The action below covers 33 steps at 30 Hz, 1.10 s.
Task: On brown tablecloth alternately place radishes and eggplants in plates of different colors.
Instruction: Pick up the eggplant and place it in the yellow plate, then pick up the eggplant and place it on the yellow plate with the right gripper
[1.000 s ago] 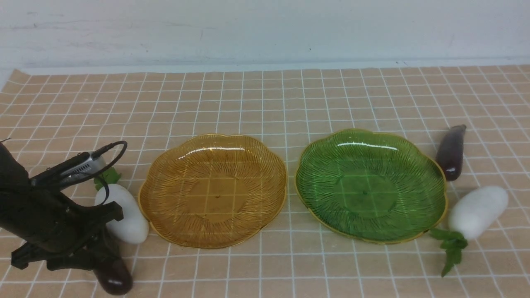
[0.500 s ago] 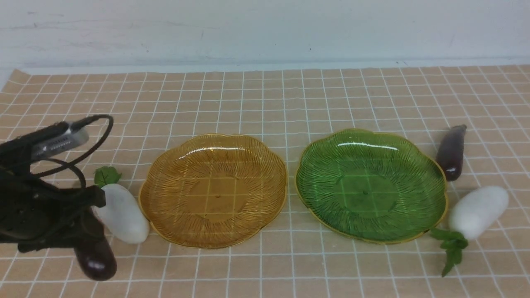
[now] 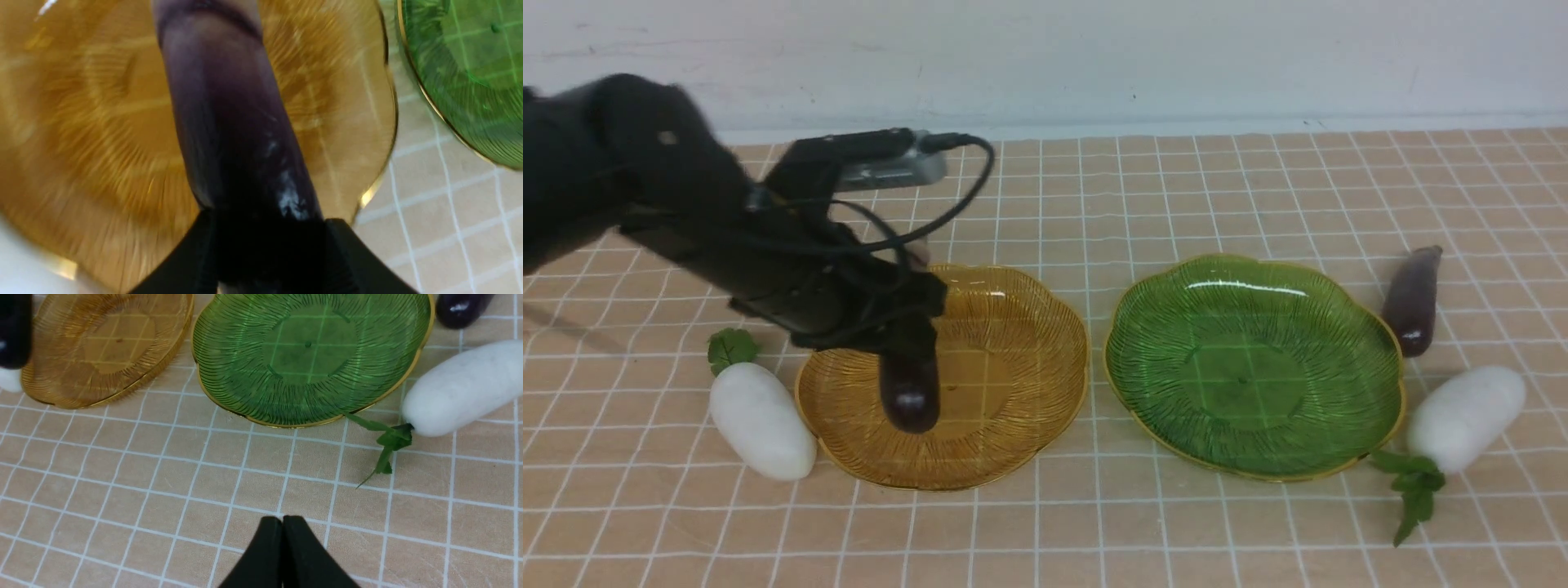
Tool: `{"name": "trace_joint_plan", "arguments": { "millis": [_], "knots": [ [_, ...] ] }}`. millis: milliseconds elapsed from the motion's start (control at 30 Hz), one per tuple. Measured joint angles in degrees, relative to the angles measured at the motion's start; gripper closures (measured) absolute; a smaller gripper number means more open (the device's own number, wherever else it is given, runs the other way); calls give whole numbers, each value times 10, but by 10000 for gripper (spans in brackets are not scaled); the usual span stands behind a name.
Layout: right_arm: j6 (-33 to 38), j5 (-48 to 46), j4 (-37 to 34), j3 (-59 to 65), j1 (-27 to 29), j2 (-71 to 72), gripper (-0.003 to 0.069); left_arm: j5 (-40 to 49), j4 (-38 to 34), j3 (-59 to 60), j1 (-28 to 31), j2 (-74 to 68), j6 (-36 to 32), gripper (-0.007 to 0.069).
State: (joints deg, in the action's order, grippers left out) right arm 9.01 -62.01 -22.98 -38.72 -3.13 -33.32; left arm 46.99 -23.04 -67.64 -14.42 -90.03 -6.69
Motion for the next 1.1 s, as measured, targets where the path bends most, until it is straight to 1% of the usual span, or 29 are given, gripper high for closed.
{"name": "trace_joint_plan", "arguments": {
  "millis": [133,267,333,400,433,467,533,567,633,667,733,800,867,933,1033,1100],
  "knots": [
    [-2,0,7,0,0,0,673,-13,23,-59,-9,-94,-4,368],
    [-28,2,34,0,0,-6,673,-5,58,-81,-9,-154,13,270],
    [-48,6,61,0,0,-18,673,0,85,-83,-9,-160,29,202],
    [-74,14,100,-1,0,-39,673,7,112,-84,-9,-160,44,134],
    [-90,20,131,-4,0,-58,673,12,124,-85,-9,-160,51,103],
    [-116,24,161,-14,0,-82,673,19,133,-86,-9,-160,55,88],
    [-137,28,190,-49,0,-138,673,42,144,-93,-9,-160,57,80],
    [-140,29,198,-70,0,-166,673,61,146,-100,-9,-160,57,93],
    [-142,33,204,-116,0,-226,673,87,148,-109,-9,-156,57,162],
    [-142,34,205,-142,0,-258,673,99,149,-113,-9,-150,56,232],
    [-143,37,200,-188,8,-310,673,119,150,-114,-9,-127,46,441],
    [-143,38,186,-237,30,-375,672,131,150,-114,-9,-88,39,580],
    [-143,39,167,-271,51,-427,670,142,150,-113,-9,-44,33,617],
    [-143,44,143,-309,74,-482,668,145,150,-107,-9,-4,30,626],
    [-143,76,137,-344,82,-542,648,157,150,-77,-9,80,30,628],
    [-143,108,134,-362,82,-582,613,159,150,-56,-9,112,30,628]
  ]
}}
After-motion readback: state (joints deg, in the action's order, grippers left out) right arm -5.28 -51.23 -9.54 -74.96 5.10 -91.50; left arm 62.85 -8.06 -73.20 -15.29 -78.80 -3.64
